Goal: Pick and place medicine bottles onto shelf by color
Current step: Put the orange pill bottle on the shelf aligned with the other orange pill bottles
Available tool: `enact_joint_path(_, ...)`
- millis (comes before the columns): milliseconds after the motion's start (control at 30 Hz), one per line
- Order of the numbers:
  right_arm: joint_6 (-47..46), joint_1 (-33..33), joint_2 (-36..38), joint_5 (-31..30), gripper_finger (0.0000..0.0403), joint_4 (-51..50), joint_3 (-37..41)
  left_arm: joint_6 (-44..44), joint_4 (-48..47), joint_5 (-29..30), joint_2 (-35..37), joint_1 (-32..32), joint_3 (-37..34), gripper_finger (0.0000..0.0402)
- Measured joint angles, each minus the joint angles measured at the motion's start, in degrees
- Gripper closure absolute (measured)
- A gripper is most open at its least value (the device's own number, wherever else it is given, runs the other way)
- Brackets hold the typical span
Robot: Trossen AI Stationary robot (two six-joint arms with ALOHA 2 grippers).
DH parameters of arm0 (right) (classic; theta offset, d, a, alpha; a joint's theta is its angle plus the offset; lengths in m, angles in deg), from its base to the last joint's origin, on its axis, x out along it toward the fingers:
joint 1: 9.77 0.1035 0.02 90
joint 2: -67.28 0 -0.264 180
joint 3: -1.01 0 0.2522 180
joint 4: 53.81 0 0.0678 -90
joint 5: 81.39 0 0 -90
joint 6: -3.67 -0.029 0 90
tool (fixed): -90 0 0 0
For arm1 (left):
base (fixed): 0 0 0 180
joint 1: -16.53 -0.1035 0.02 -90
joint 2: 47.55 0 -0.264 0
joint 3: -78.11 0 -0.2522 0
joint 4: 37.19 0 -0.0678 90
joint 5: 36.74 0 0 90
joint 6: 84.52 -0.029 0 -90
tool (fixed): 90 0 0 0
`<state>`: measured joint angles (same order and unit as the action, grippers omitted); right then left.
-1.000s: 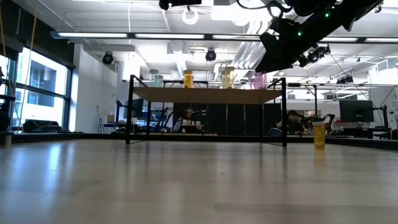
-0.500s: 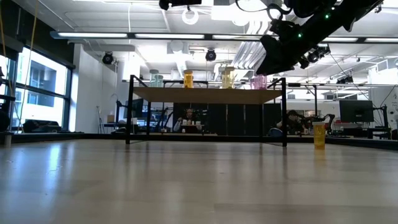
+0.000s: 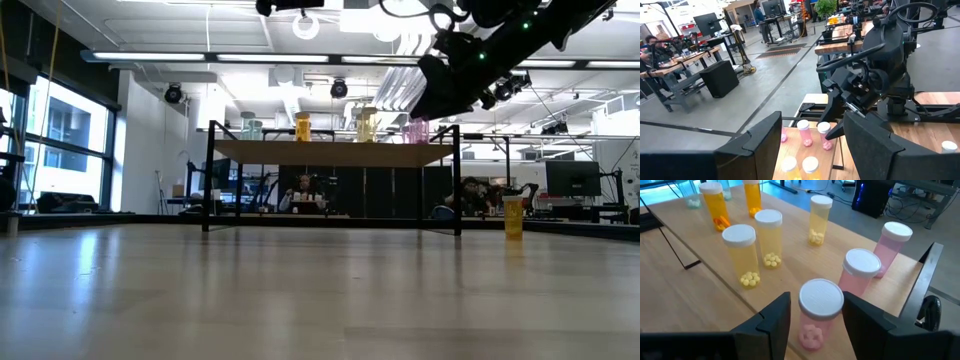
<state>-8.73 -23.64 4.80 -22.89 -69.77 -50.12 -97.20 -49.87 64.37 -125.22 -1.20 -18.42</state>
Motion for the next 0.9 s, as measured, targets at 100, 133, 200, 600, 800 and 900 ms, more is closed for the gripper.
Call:
enact_joint_path(100,0.0,0.0,0.0,0.0,0.0238,0.7,0.0,0.0,0.0,0.0,0.0,0.0,0.0,0.0202)
enact_joint_path(133,-0.1,0.0,0.0,0.0,0.0238,0.9,0.0,0.0,0.0,0.0,0.0,0.0,0.0,0.0202)
enact_joint_path(200,-0.1,0.0,0.2,-0.1,0.0238,0.9,0.0,0.0,0.0,0.0,0.0,0.0,0.0,0.0202)
enact_joint_path(600,0.9,0.1,4.0,-1.2,0.0238,4.5,-0.1,0.0,0.0,0.0,0.0,0.0,0.0,0.0202)
enact_joint_path(800,0.9,0.7,8.8,0.6,0.0238,5.9,-0.1,-0.4,0.0,0.0,0.0,0.0,0.0,0.0202)
enact_joint_path(900,0.3,2.4,11.8,2.1,0.0238,5.9,-0.1,-0.6,0.0,0.1,0.0,0.0,0.0,0.0202)
